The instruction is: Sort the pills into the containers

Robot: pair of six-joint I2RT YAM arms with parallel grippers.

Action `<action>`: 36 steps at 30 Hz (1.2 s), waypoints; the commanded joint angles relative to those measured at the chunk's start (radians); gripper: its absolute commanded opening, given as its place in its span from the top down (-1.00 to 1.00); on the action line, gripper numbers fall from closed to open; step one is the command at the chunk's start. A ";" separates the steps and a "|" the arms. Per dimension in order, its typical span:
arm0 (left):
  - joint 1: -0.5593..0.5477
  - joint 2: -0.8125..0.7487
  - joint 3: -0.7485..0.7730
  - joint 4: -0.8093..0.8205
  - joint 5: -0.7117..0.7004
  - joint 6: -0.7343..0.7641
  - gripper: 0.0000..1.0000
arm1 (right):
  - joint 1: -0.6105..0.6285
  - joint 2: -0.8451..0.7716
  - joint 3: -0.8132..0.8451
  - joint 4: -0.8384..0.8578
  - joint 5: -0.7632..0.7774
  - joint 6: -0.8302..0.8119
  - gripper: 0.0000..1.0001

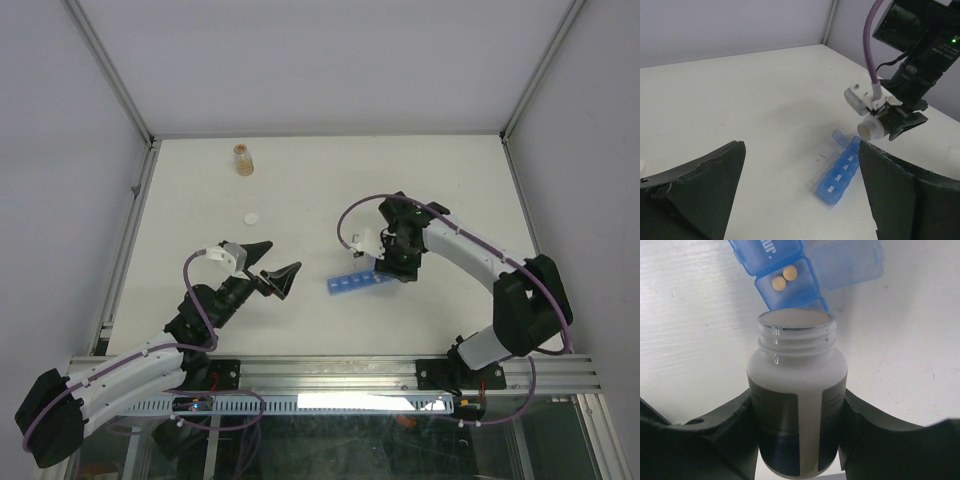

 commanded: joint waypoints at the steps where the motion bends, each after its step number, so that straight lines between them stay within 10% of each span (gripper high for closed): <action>1: 0.009 -0.023 0.002 0.046 -0.022 -0.016 -0.98 | -0.071 -0.164 -0.006 0.092 -0.217 0.060 1.00; 11: 0.188 0.049 0.200 -0.224 0.135 -0.318 -0.96 | -0.269 -0.419 -0.108 0.774 -1.027 0.520 1.00; 18: 0.338 0.209 0.426 -0.523 0.220 -0.368 -0.90 | -0.306 -0.418 -0.370 2.080 -1.184 1.523 1.00; 25: 0.377 0.442 0.681 -0.802 0.095 -0.256 -0.66 | -0.315 -0.640 -0.477 1.627 -1.166 1.101 1.00; 36: 0.541 0.886 0.975 -1.025 0.013 -0.106 -0.57 | -0.327 -0.699 -0.495 1.515 -1.168 1.004 1.00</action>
